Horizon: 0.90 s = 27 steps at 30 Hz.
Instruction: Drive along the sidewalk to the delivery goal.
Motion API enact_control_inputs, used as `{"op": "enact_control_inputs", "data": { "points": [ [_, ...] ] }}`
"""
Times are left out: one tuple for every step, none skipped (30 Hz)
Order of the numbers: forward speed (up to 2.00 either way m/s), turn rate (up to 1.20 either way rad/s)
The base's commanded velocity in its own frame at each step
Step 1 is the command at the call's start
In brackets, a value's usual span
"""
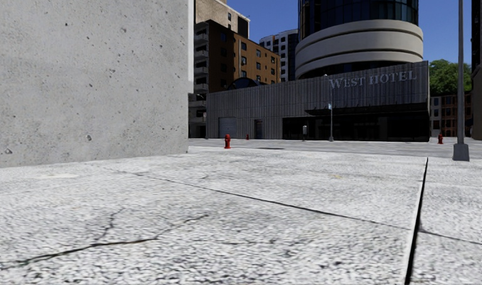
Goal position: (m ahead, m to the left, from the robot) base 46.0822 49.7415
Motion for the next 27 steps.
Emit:
{"op": "enact_control_inputs", "data": {
  "points": [
    [2.00, 0.00],
    [2.00, 0.00],
    [2.00, 0.00],
    [2.00, 0.00],
    [2.00, 0.00],
    [2.00, 0.00],
    [2.00, 0.00],
    [2.00, 0.00],
    [2.00, 0.00],
    [2.00, 0.00],
    [2.00, 0.00],
    [2.00, 0.00],
    [2.00, 0.00],
    [2.00, 0.00],
    [2.00, 0.00],
    [2.00, 0.00],
    [2.00, 0.00],
    [2.00, 0.00],
    [2.00, 0.00],
    [2.00, 0.00],
    [2.00, 0.00],
    [2.00, 0.00],
    [2.00, 0.00],
    [2.00, 0.00],
    [2.00, 0.00],
    [2.00, 0.00],
    [2.00, 0.00]
  ]
}}
